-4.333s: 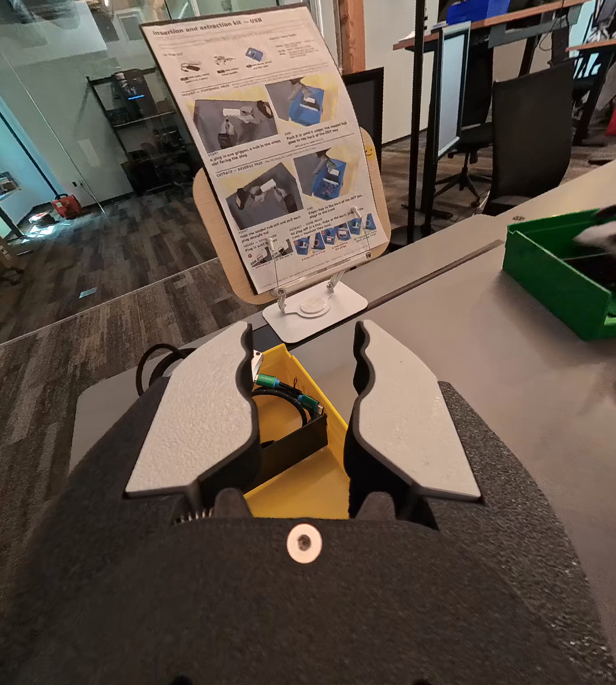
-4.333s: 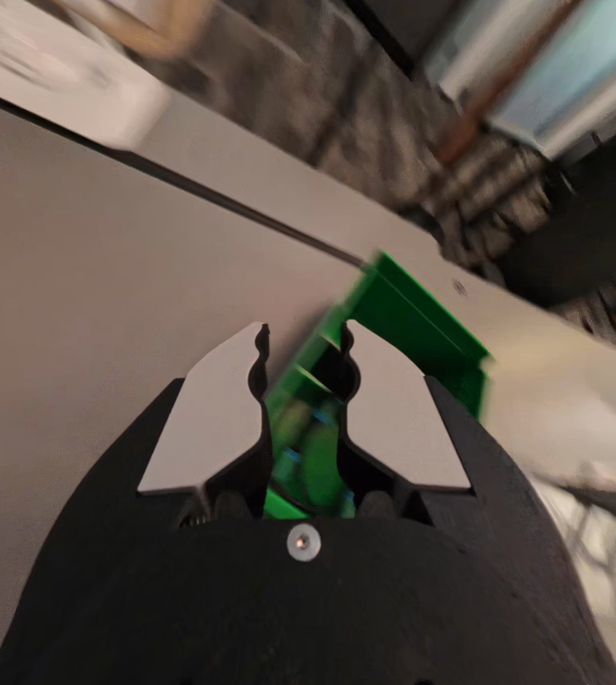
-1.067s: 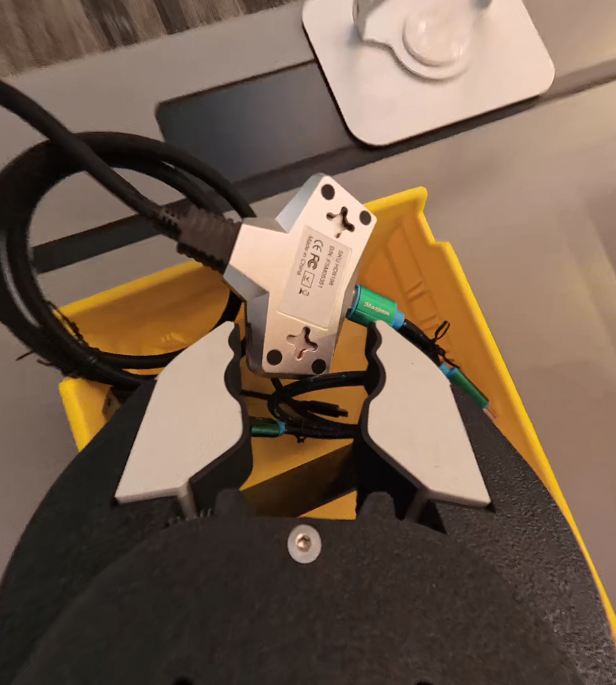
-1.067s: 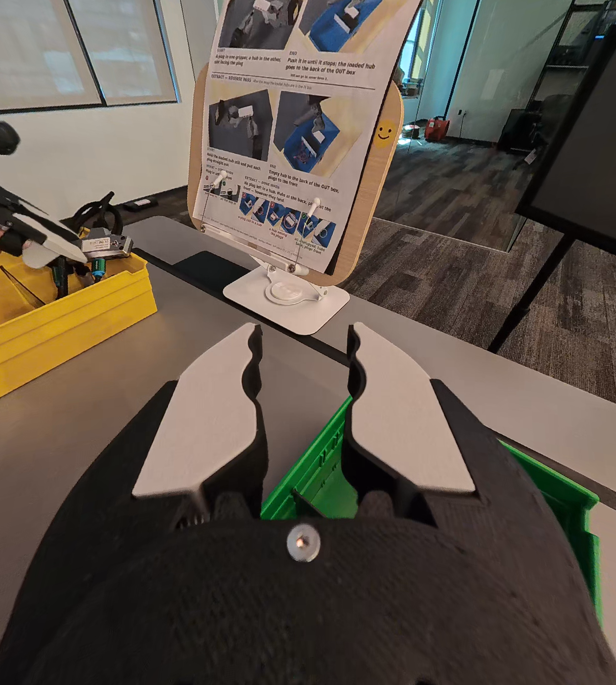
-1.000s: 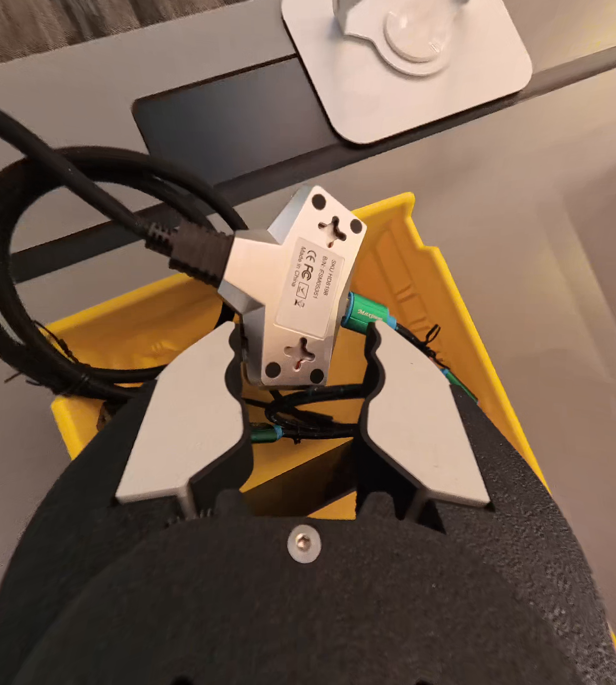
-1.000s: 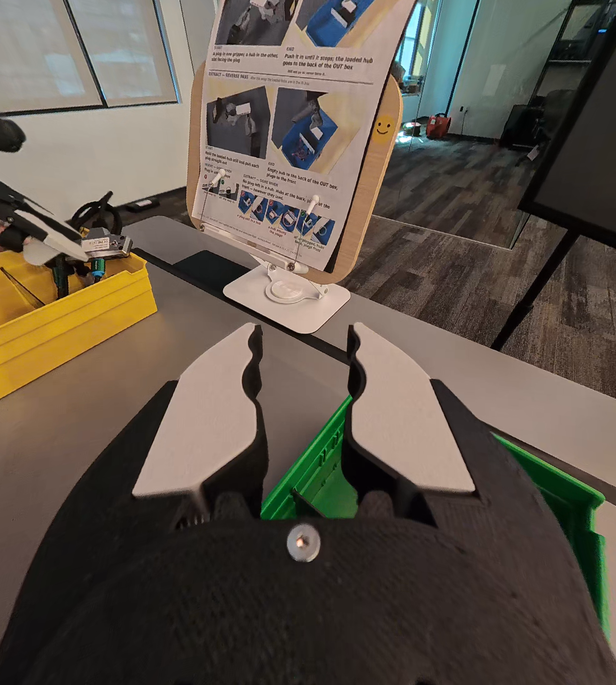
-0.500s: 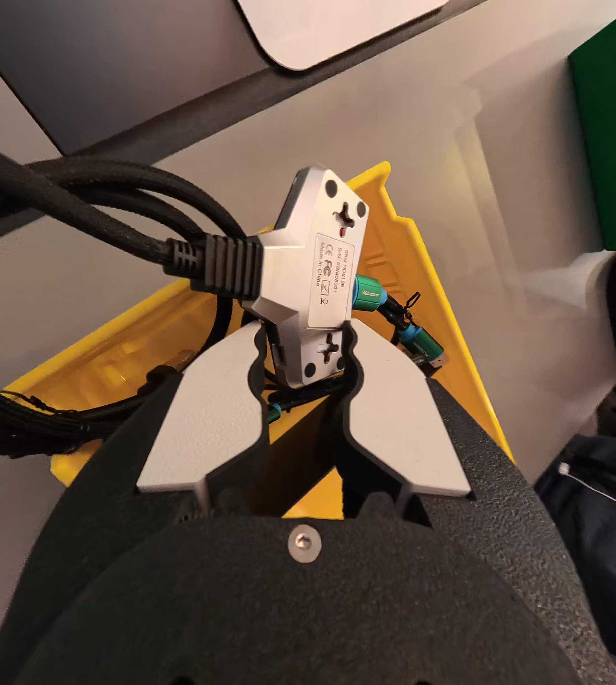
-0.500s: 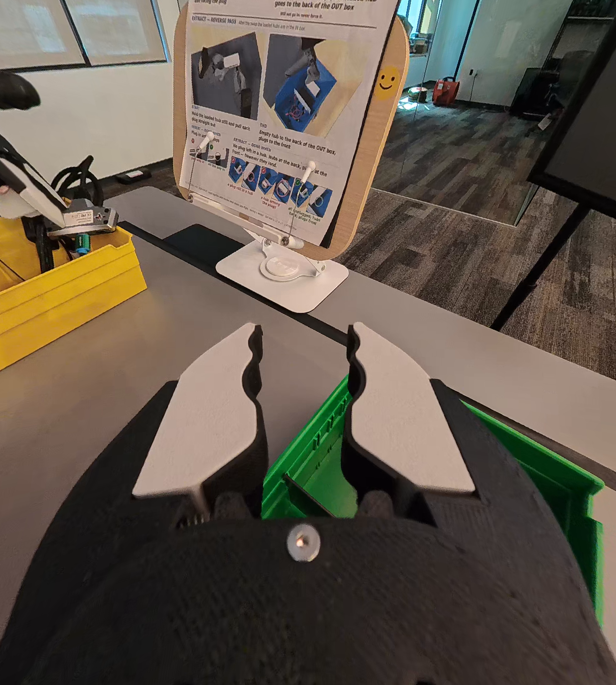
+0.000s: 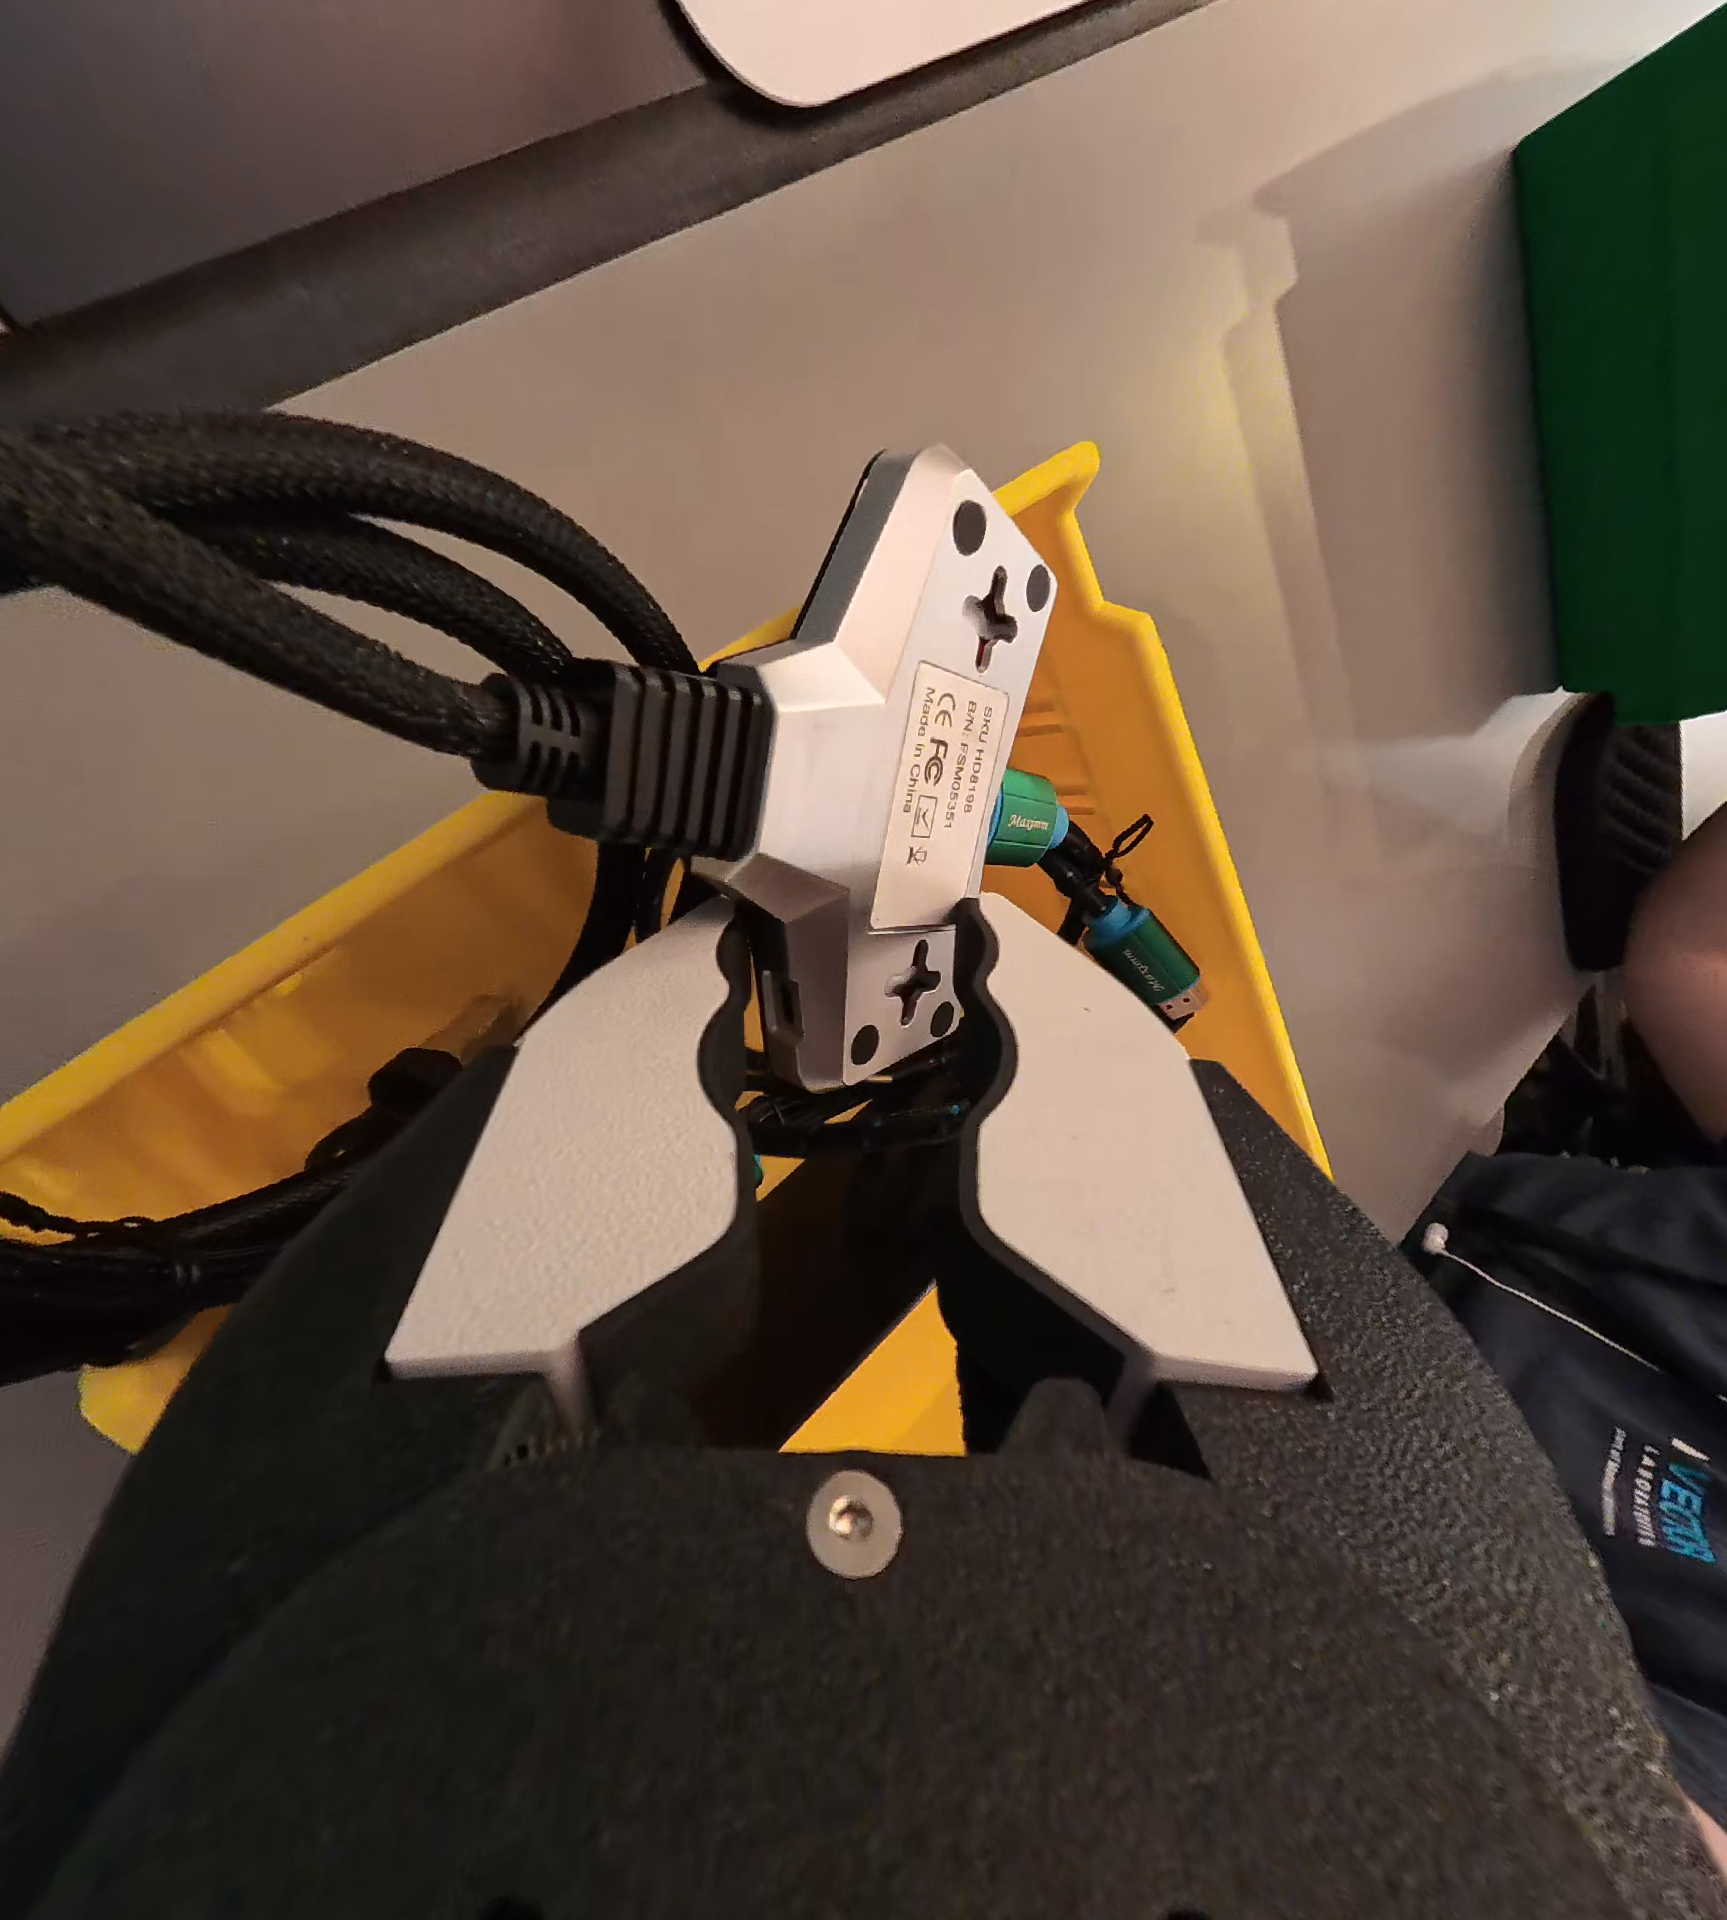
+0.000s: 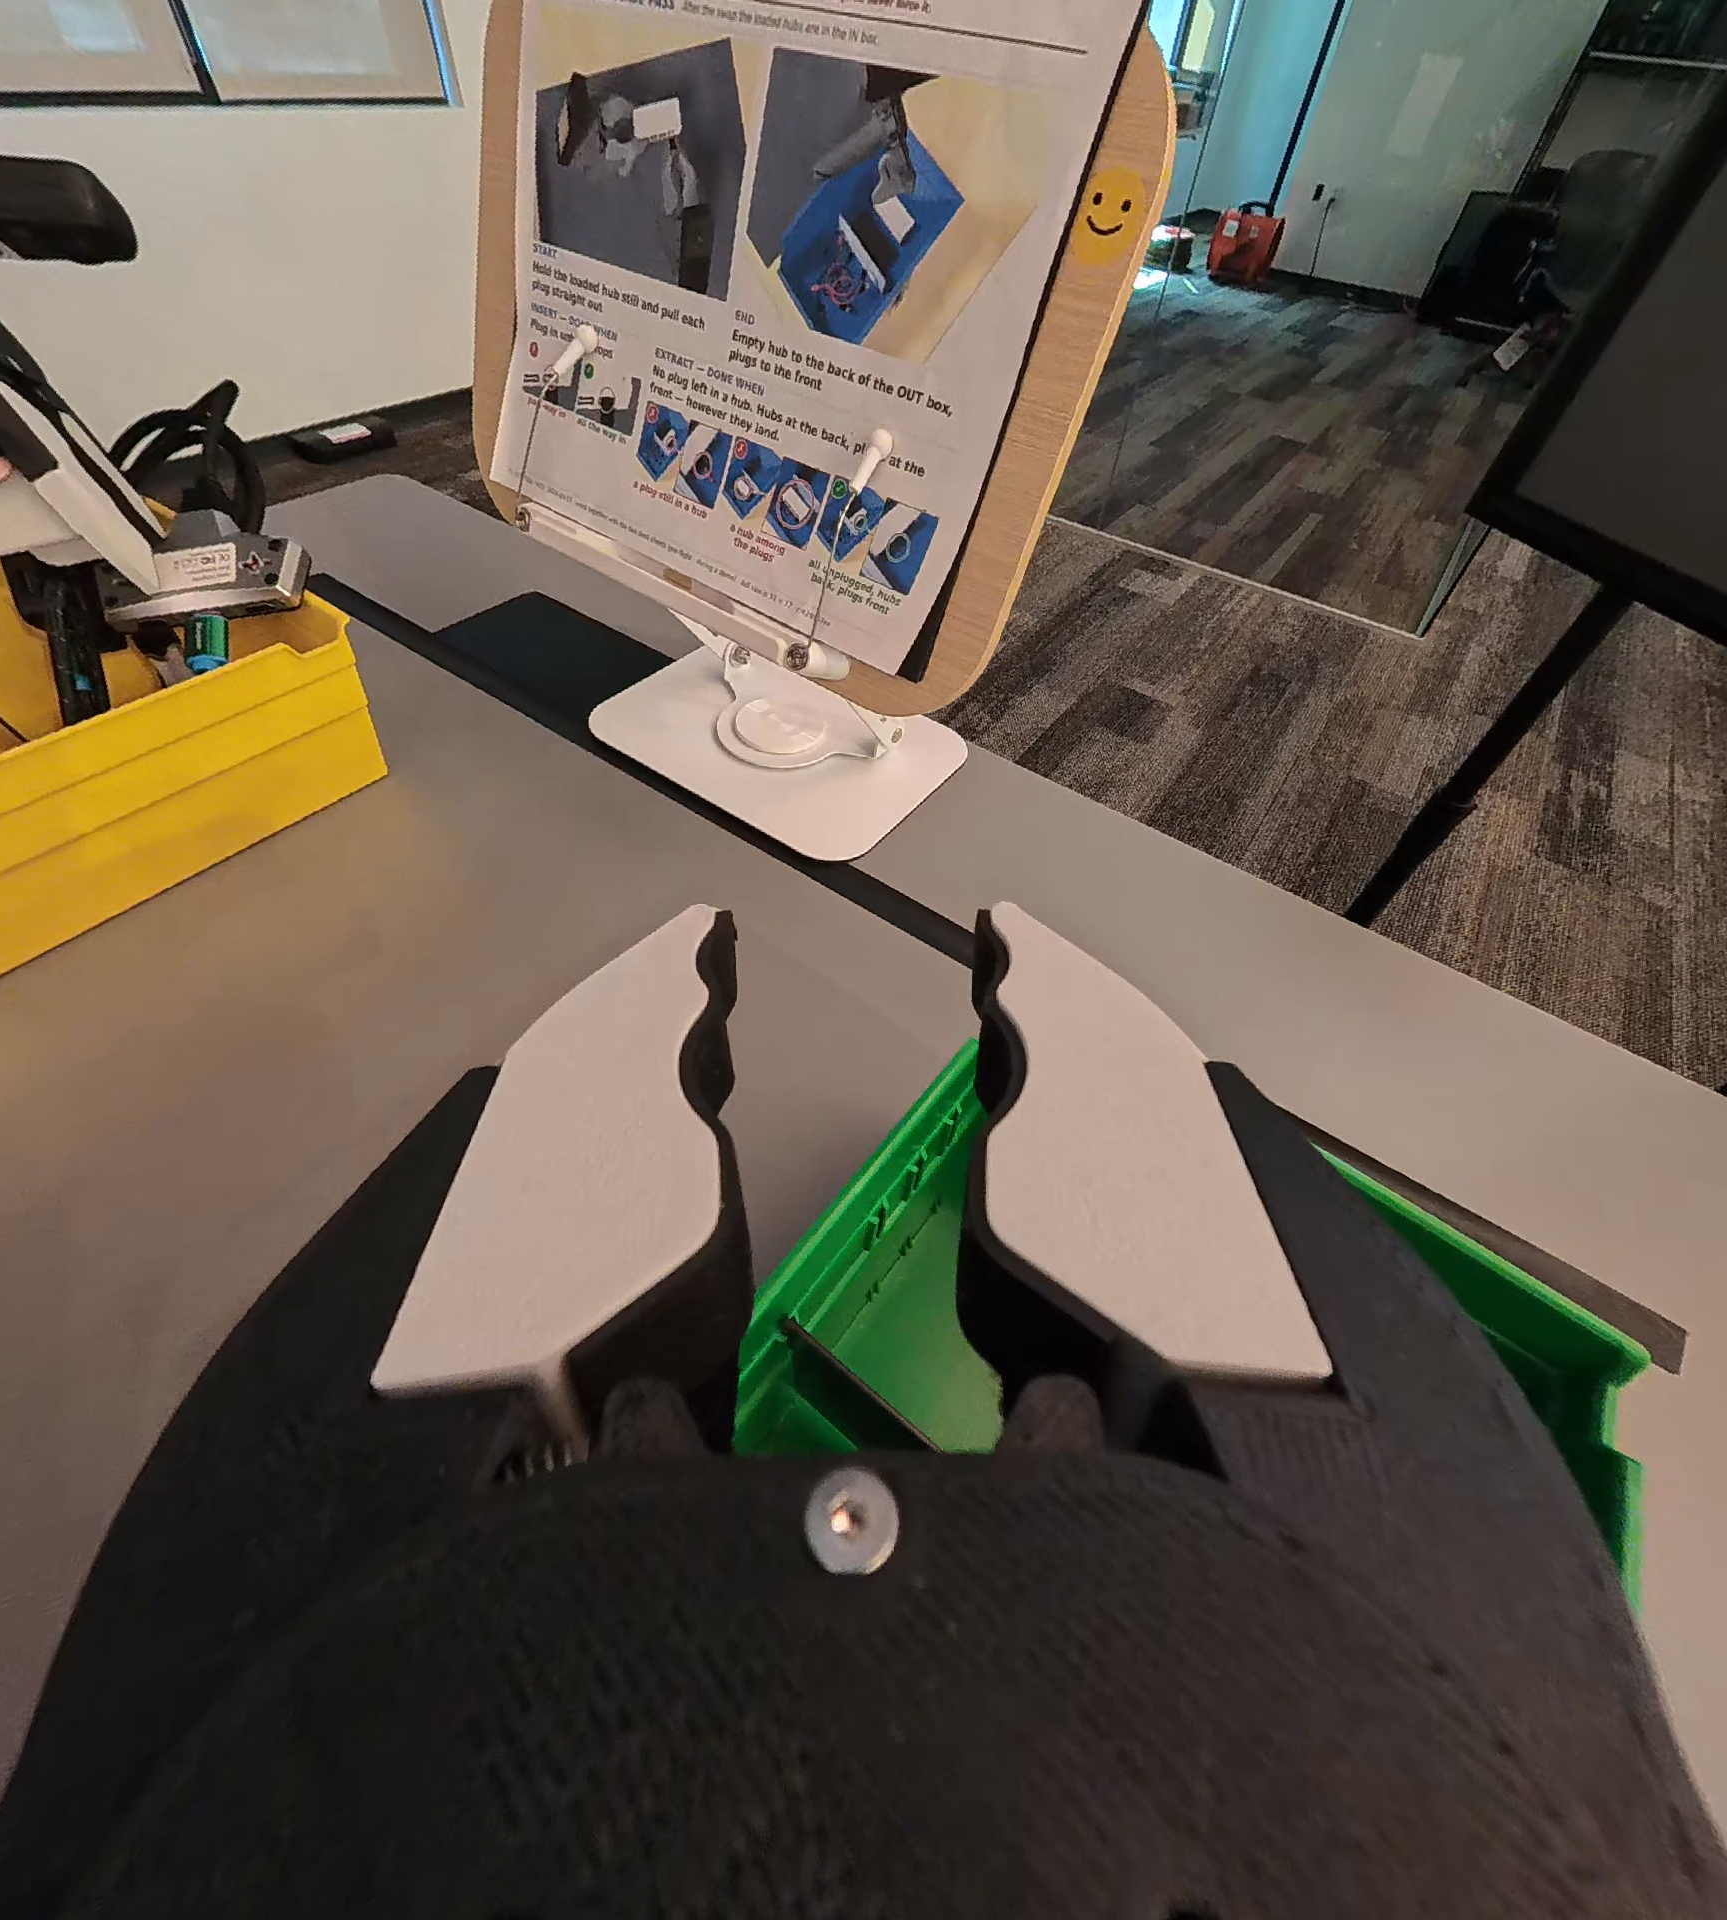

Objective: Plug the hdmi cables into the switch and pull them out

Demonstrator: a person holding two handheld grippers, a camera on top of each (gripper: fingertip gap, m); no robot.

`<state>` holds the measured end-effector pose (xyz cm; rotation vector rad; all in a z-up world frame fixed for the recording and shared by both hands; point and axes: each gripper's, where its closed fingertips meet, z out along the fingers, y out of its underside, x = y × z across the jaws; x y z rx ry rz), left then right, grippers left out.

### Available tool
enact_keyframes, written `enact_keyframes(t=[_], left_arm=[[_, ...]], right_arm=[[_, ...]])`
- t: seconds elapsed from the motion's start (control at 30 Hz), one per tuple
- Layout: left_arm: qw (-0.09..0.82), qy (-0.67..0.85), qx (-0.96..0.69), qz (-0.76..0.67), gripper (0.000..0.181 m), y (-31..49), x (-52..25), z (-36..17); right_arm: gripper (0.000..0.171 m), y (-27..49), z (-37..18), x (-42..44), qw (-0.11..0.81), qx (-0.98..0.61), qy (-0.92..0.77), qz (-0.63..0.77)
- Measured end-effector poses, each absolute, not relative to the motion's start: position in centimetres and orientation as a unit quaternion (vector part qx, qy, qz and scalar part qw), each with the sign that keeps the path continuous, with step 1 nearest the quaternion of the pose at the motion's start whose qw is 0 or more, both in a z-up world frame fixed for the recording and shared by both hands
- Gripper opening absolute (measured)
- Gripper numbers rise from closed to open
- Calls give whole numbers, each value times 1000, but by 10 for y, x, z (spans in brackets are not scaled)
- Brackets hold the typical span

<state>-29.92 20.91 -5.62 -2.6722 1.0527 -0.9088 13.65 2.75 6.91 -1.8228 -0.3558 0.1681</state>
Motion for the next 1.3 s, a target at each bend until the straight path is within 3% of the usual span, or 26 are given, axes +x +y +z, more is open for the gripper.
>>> enact_keyframes(t=[0.37, 0.93, 1.3], left_arm=[[99, 367, -851, -362, 27, 202, -297, -37], [72, 388, -865, -309, 38, 194, -283, -57], [186, 402, -860, -254, 37, 195, -299, -9]], right_arm=[[45, 27, 70, 135, 597, -784, -160, 64], [45, 30, 58, 133, 572, -799, -184, 27], [45, 28, 62, 130, 578, -792, -194, 27]])
